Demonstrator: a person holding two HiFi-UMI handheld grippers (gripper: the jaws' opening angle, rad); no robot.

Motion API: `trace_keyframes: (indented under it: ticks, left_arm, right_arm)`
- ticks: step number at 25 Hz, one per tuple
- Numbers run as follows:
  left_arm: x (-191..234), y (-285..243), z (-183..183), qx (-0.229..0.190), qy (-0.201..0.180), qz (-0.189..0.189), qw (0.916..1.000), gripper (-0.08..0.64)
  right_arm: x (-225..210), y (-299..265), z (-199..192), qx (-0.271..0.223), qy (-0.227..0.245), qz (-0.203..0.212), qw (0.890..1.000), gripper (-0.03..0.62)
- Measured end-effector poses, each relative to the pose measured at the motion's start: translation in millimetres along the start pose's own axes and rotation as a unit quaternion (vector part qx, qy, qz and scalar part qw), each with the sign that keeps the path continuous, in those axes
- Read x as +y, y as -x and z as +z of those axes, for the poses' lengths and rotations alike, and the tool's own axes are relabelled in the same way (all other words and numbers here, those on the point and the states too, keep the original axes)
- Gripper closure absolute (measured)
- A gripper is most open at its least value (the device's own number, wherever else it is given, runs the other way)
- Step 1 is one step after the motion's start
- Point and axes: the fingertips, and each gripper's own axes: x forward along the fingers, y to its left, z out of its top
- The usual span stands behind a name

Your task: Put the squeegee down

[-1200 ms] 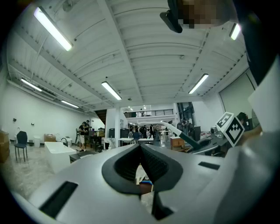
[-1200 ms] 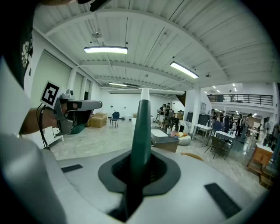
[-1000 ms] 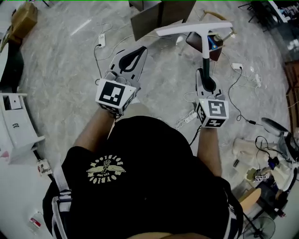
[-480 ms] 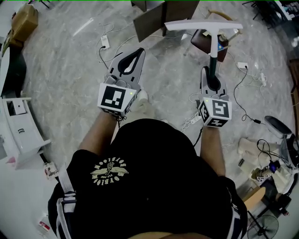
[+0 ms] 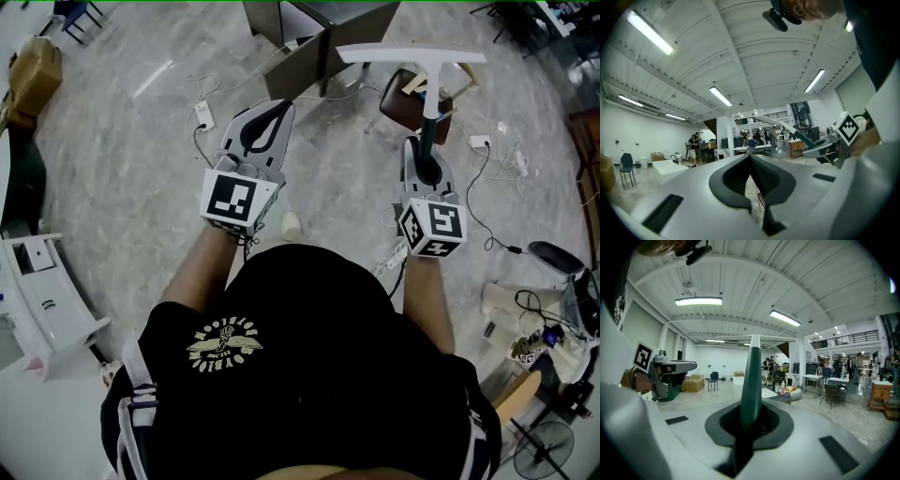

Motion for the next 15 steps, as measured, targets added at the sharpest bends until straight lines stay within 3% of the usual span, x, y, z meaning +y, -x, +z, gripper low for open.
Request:
trace_keyframes:
  ticks: [11, 15]
  left_arm:
    - [69, -32, -2, -0.014, 0.005, -0.045, 0.9989, 0.537]
    - [73, -41, 4, -0.037, -0.001, -0.049, 0.9981, 0.537]
  right_arm:
    - [25, -62, 25, 0.000, 0.006, -0.018, 1.000, 0.553]
    - [16, -64, 32, 0.000, 0.020, -0.030, 0.999, 0.552]
